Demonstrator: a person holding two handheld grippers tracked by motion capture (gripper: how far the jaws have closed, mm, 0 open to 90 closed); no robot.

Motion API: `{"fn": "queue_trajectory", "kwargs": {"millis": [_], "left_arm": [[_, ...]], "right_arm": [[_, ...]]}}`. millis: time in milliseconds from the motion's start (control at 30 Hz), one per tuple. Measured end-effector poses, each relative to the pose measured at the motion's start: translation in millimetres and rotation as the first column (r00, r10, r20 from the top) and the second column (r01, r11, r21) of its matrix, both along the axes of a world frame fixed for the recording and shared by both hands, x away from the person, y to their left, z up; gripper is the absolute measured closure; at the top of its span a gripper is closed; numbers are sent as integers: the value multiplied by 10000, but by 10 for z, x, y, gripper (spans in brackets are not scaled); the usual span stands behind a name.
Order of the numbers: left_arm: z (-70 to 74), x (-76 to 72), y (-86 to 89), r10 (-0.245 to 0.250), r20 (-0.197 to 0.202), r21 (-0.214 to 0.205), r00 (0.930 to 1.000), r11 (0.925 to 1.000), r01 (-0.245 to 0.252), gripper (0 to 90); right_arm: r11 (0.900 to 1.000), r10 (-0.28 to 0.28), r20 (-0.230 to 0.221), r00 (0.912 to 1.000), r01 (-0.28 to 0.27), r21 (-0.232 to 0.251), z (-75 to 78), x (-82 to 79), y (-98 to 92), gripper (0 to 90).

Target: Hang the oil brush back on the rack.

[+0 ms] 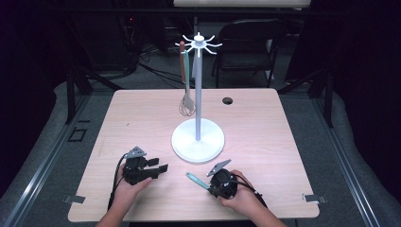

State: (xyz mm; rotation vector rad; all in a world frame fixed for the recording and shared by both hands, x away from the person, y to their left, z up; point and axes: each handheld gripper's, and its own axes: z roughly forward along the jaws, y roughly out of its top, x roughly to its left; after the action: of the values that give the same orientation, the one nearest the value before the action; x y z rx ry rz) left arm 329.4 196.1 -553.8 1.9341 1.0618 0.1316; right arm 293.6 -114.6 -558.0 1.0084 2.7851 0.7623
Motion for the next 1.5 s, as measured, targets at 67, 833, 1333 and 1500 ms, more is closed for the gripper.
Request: {"fn": "queue_trajectory", "kwargs": {"millis": [67,833,1333,1500], "left_arm": [[1,-5,-23,-123,-41,-10,9999,9999,123,434],[-96,-55,-388,-1890,-565,-740,9804,9800,1847,390],[-102,-72,-514,-2464,-728,-1190,9664,9642,2368,383],[-79,-73,-515,-2397,-660,-1355,9686,9639,2293,392]], "right_arm": [[9999,-19,81,10000,18,165,-13,-6,-4,824],[9864,-178,779,9968,48,1643,150,-64,-63,827],[9826,232,941,9953,-401,1813,116,-65,53,825],[9821,188,806,9966,-336,1856,66,-57,89,822]]}}
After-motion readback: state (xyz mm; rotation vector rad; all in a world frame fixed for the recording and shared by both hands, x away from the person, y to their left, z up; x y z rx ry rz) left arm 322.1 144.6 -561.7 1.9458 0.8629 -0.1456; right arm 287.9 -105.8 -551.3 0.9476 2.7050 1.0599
